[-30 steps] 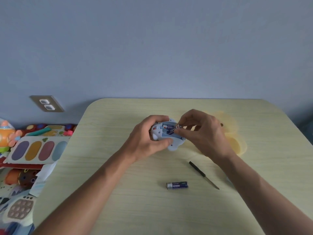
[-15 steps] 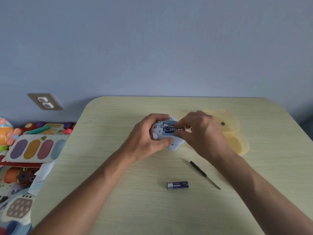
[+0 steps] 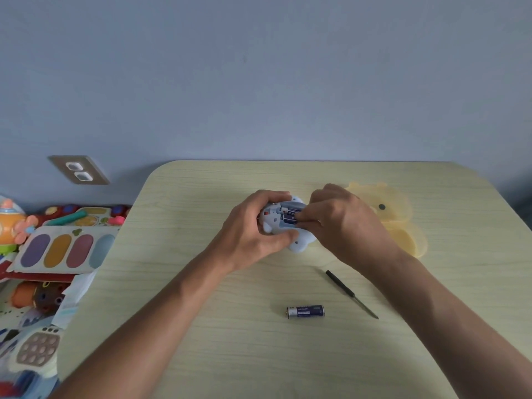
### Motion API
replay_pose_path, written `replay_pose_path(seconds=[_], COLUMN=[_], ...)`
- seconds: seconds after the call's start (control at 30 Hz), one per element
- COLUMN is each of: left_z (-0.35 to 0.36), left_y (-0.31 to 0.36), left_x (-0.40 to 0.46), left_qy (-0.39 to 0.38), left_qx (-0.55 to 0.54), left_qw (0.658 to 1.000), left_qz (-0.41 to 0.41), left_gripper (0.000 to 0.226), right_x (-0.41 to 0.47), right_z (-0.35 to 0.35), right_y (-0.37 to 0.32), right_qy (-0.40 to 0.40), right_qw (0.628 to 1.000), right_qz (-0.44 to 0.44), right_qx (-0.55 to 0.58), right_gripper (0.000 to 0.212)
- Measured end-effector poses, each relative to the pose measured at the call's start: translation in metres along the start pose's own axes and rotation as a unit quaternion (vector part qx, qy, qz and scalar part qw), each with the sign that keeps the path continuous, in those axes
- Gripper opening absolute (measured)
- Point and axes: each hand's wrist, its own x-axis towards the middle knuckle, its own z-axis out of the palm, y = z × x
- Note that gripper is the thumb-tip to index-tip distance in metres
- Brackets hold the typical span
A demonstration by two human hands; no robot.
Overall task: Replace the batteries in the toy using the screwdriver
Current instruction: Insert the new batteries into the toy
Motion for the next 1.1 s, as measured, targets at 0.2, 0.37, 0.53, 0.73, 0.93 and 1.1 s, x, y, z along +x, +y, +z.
replay_pose_path(seconds=[0.2,0.37,0.53,0.73,0.93,1.1], left_z=[0.001,0.001,0.001,0.001,0.000,0.001], left_y=[0.001,0.000,0.001,0.001,0.000,-0.001], left_x=[0.000,0.001,-0.001,-0.002,-0.001,0.000], left_qy=[0.008,0.008,0.013,0.007,0.005,0.012], left_qx=[0.005,0.015,0.013,0.010,0.014,0.013], left_qw=[1.000,1.000,1.000,1.000,1.000,1.000], left_qz=[0.009,0.001,0.006,0.022,0.014,0.001], left_gripper=[0.062,0.058,0.061,0.065,0.063,0.062], right_x=[-0.016,-0.034,-0.044,-0.045,-0.044,-0.032], right_z=[-0.029,-0.045,-0.031,-0.028,-0.024,-0.050], right_y=[-0.007,-0.031,-0.045,-0.048,-0.046,-0.037], right_qy=[0.002,-0.128,-0.263,-0.285,-0.260,-0.132], right_qw=[0.996,0.975,0.949,0.948,0.955,0.944], right_qz=[0.036,-0.006,-0.022,-0.018,-0.023,0.064], right_qx=[0.083,0.180,0.173,0.141,0.141,0.296], right_gripper=[0.017,0.020,0.034,0.030,0.019,0.016])
